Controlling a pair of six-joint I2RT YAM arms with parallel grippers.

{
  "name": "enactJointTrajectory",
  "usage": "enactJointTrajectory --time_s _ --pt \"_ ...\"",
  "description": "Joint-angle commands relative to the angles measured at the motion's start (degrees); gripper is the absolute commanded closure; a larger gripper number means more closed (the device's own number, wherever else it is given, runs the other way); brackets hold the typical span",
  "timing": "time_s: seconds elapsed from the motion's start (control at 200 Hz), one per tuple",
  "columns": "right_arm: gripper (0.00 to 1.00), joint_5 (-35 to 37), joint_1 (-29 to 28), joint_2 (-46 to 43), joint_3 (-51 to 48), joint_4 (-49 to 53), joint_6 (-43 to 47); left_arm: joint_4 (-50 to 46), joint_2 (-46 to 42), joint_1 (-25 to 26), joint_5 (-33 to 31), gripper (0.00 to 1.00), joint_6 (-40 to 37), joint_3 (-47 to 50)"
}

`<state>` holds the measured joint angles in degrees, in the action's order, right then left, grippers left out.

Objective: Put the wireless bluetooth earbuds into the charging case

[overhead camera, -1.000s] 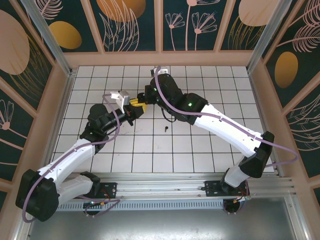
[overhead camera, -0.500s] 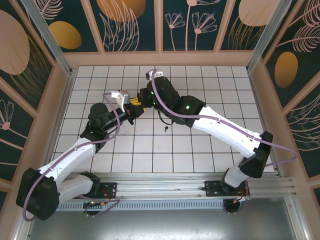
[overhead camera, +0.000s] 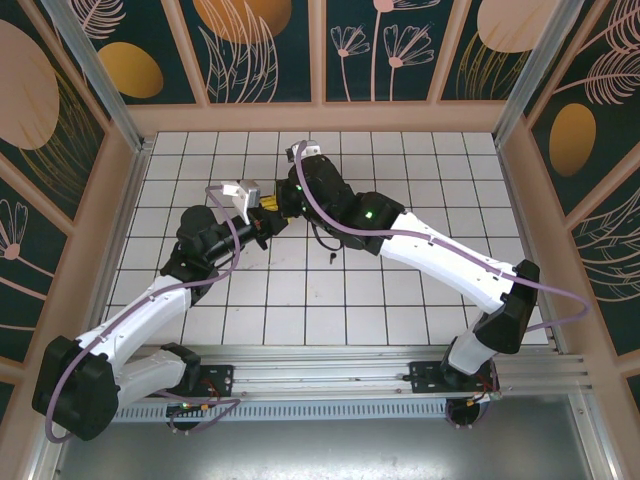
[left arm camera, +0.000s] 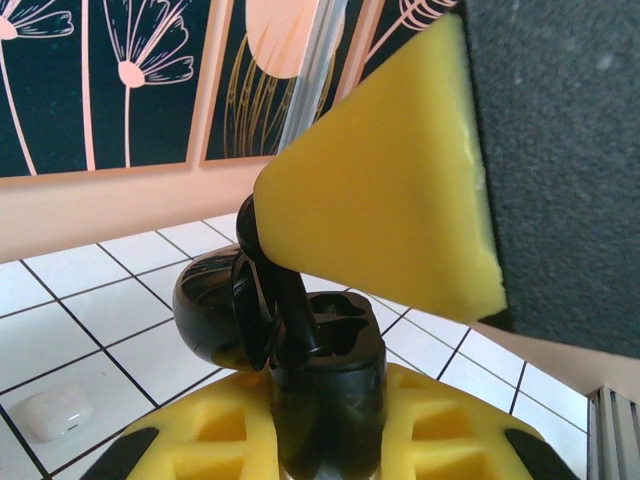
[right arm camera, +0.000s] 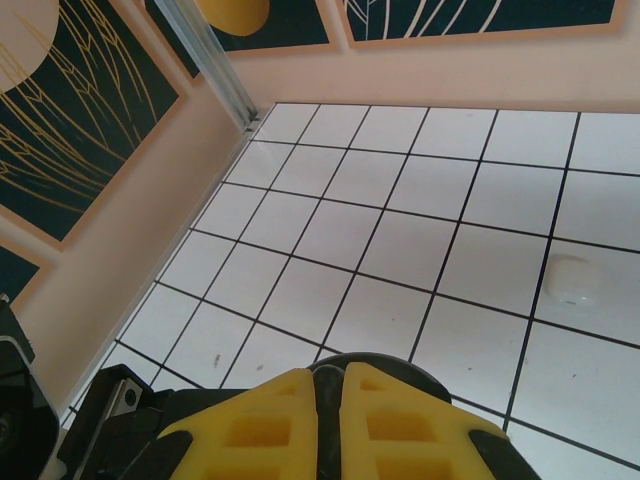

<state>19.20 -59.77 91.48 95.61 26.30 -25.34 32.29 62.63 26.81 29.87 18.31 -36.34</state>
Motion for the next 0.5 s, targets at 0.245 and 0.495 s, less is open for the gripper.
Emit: enactJointTrajectory --time_s 0.245,0.495 --pt "0.91 2.18 -1.34 -0.69 1.11 1.73 2.04 0.58 -1.55 0.44 -1.11 0.92 -0.21 -2.58" --pt "0.91 4.09 -1.4 -1.57 0.27 2.11 2.47 0.93 -1.71 0.41 -1.07 0.92 0.18 -2.6"
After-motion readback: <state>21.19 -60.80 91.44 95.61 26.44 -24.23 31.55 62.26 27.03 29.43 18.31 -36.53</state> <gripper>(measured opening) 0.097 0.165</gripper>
